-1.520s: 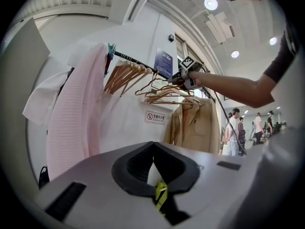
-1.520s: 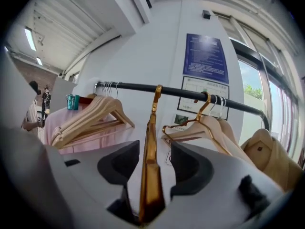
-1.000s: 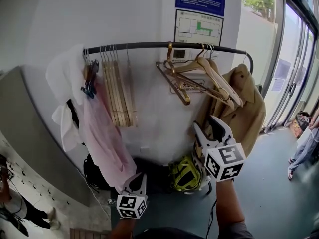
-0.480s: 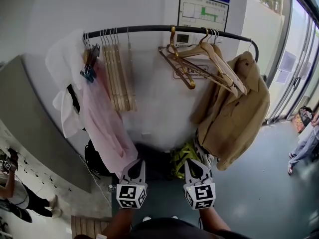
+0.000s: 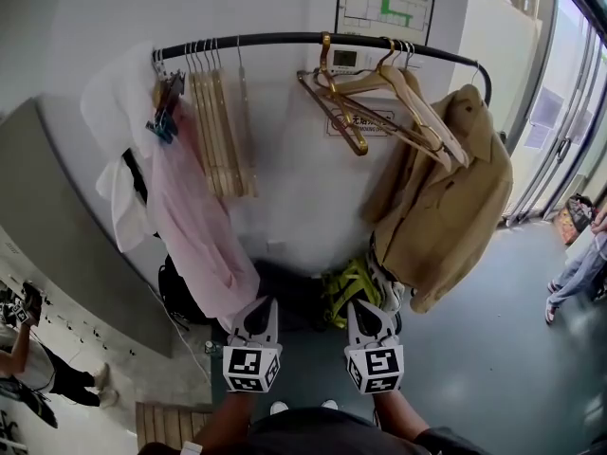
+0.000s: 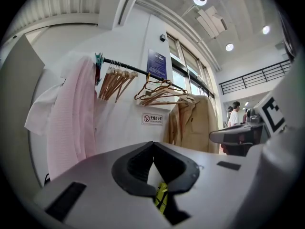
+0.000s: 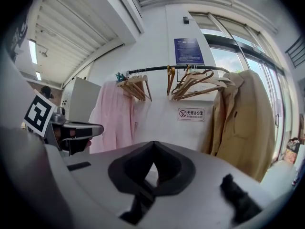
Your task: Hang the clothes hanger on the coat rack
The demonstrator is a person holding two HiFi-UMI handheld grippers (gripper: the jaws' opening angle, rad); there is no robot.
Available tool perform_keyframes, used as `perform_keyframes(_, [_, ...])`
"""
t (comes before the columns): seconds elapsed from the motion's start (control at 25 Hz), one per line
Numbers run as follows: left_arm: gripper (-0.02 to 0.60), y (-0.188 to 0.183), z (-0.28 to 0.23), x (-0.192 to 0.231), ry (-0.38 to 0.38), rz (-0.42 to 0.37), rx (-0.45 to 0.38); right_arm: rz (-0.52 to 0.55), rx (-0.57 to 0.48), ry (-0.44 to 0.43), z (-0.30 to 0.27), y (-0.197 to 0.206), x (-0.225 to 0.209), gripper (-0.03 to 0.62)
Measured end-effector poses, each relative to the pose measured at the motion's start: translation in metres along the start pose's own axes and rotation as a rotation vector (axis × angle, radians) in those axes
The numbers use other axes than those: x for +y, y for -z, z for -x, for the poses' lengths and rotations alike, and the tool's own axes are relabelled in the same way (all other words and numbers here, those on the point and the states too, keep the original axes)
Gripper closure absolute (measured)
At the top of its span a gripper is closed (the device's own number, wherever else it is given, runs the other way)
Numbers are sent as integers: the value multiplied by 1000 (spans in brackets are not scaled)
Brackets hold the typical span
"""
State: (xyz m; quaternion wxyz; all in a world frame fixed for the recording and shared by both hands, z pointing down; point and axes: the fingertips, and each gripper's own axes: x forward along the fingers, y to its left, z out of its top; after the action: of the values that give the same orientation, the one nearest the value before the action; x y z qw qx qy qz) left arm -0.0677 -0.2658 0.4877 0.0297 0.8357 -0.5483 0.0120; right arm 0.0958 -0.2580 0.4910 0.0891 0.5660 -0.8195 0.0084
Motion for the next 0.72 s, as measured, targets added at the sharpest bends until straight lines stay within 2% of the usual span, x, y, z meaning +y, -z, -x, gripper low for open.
perform_keyframes(0.28, [572,-3,-2,-5,10,-4,-1,3,6,-7,-6,5,2,582])
perform_keyframes(0.72, [572,-2,-6,-1,1,-13,-1,1,-16,5,-20,-8,-2,582])
